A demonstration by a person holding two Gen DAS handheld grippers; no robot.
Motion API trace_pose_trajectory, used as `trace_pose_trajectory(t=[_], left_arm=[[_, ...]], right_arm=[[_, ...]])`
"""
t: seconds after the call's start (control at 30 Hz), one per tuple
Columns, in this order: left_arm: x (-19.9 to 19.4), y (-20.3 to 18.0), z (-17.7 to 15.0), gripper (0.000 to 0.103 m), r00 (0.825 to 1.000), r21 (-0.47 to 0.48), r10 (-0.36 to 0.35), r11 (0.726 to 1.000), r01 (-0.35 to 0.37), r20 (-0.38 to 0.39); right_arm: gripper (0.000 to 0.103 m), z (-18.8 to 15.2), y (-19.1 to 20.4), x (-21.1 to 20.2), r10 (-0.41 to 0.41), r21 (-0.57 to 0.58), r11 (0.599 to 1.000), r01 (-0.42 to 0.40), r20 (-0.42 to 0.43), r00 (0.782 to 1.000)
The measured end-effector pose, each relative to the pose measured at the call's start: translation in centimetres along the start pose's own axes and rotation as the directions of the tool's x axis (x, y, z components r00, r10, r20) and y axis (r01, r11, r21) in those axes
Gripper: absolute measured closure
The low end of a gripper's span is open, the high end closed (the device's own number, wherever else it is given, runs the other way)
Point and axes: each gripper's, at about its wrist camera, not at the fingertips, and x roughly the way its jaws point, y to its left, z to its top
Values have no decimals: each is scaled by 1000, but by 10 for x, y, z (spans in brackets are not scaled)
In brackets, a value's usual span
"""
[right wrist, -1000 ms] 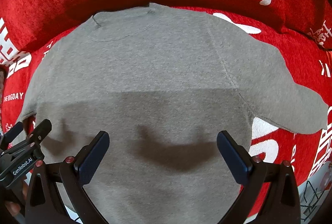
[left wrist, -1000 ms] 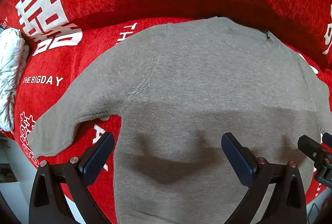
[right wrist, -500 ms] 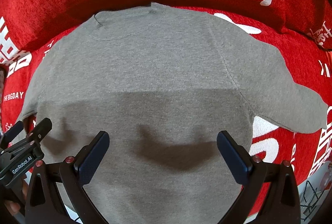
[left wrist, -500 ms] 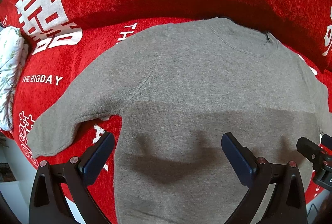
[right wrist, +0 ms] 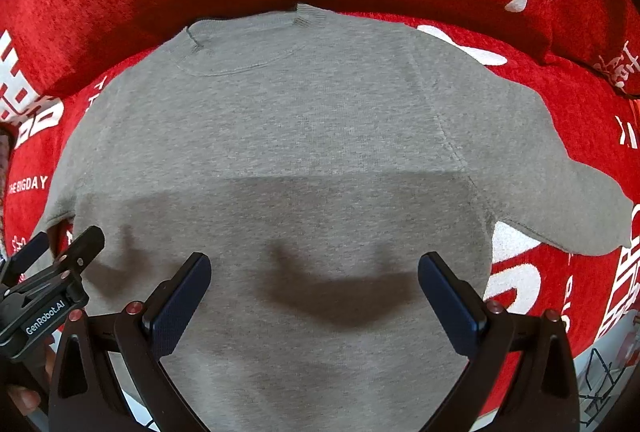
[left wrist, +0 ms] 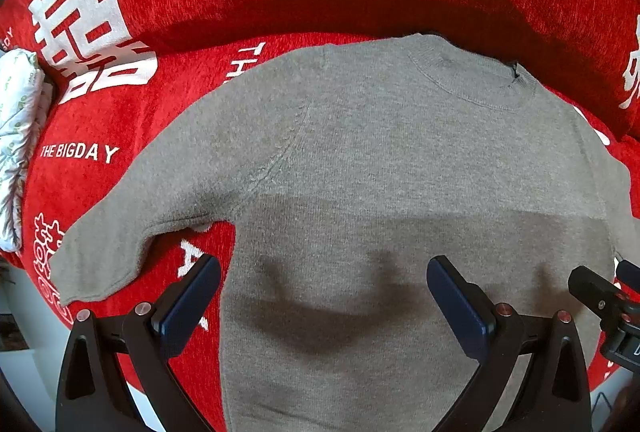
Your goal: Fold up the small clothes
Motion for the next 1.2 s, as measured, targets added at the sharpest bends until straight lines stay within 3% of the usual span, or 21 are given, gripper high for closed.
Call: trace_pose_trajectory(t=[0.53, 0.67, 0.77, 0.87, 0.97, 1.07, 1.2], left_arm=[[1, 20, -3, 0, 999, -41, -37, 998, 37, 3], [0, 31, -6, 0, 996, -69, -91, 993, 92, 12], [2, 51, -11, 0, 983, -130, -182, 975, 183, 17], [6, 87, -23, 0, 967, -222, -253, 941, 256, 43], [10, 125, -37, 0, 959, -314, -274, 907, 282, 71], [20, 179, -59, 0, 948, -447, -299, 837, 315, 108], [38, 243, -91, 0, 949, -611, -284, 730, 308, 139]], right_arm=[[0, -4, 16, -1, -6, -21, 1000, 6, -7, 1000], [0, -6, 23, -2, 14, -29, 999, -14, -2, 1000], [0, -8, 31, -2, 26, -44, 999, -26, -5, 1000], [0, -10, 45, 0, 34, -67, 997, -35, -10, 999], [0, -15, 60, 3, 44, -95, 994, -45, -20, 999], [0, -20, 80, 8, 57, -129, 990, -61, -34, 998], [0, -29, 105, 15, 74, -176, 981, -82, -53, 996]])
